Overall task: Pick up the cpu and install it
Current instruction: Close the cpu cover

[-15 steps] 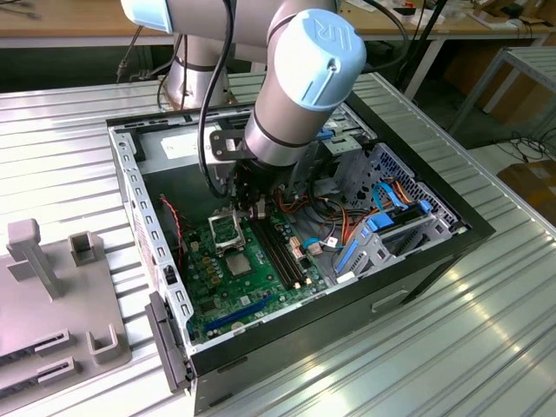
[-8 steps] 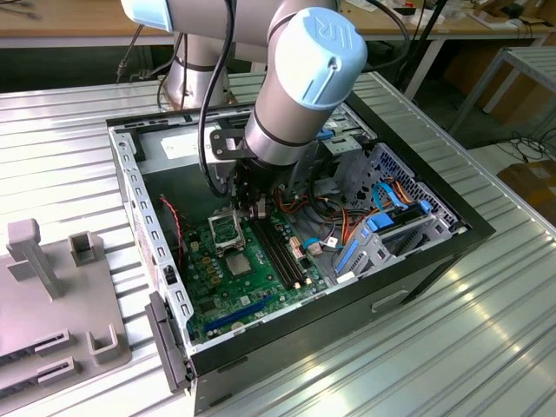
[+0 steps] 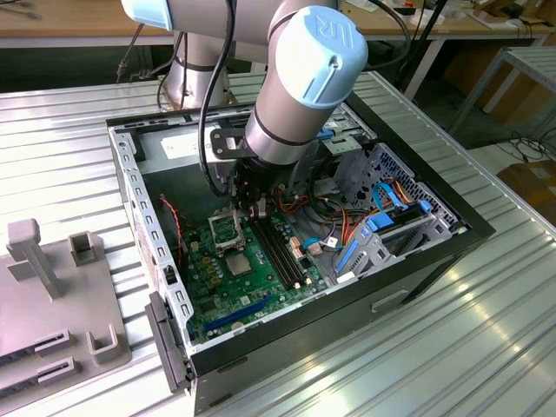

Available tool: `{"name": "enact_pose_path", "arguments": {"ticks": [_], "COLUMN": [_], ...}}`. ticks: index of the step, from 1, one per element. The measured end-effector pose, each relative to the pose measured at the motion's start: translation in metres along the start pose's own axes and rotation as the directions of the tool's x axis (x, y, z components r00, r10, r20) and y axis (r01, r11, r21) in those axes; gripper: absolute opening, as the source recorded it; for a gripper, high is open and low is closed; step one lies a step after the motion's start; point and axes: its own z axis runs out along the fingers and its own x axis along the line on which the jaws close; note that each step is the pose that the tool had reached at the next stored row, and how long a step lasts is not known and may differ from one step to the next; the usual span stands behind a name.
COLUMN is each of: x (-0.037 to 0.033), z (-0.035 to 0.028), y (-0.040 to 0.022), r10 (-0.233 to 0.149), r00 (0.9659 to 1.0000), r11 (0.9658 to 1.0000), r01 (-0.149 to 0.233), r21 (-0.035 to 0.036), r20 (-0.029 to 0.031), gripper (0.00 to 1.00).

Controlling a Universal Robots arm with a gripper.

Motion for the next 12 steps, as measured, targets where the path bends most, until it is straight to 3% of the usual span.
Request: {"name": "enact_pose_path", "arguments": {"ticks": [12], "x": [-0.0004], "z": [-0.0035], "y": [0.0007], "r10": [0.0], "r00": [1.0], "r11": [1.0], "r01": [0.0], "r21": [0.0002], "r20": [0.0001], "gripper": [0.11]}}
